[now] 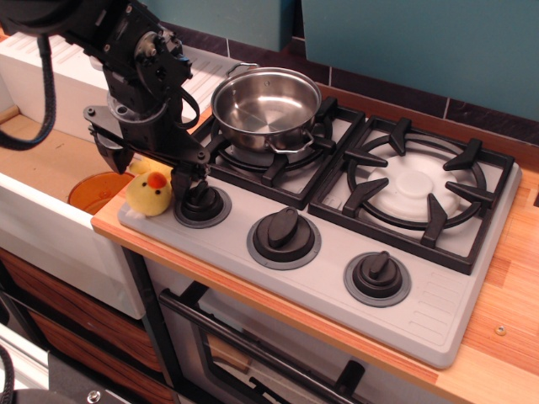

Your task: Put pan on stove and put stuffedduck in pan

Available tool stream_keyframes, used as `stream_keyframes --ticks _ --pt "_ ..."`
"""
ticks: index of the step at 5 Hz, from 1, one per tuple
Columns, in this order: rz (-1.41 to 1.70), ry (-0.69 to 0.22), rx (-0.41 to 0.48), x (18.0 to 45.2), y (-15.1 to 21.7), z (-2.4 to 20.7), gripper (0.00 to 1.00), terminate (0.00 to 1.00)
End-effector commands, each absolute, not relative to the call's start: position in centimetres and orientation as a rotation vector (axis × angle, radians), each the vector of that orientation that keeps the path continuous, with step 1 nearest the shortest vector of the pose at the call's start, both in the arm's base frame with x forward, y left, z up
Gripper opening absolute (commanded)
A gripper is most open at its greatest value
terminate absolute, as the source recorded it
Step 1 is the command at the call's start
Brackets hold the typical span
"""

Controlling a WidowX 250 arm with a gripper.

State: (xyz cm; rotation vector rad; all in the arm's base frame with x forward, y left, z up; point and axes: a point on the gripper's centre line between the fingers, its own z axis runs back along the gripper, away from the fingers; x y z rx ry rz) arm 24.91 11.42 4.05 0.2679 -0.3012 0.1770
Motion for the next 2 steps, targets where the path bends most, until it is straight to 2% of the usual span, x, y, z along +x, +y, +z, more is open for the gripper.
stream_keyframes --ticks 1,2 --pt "0.131 -0.344 0.267 26.0 11.12 4.89 1.0 0.0" --pt "0.128 -0.348 0.259 26.0 11.08 4.93 1.0 0.0"
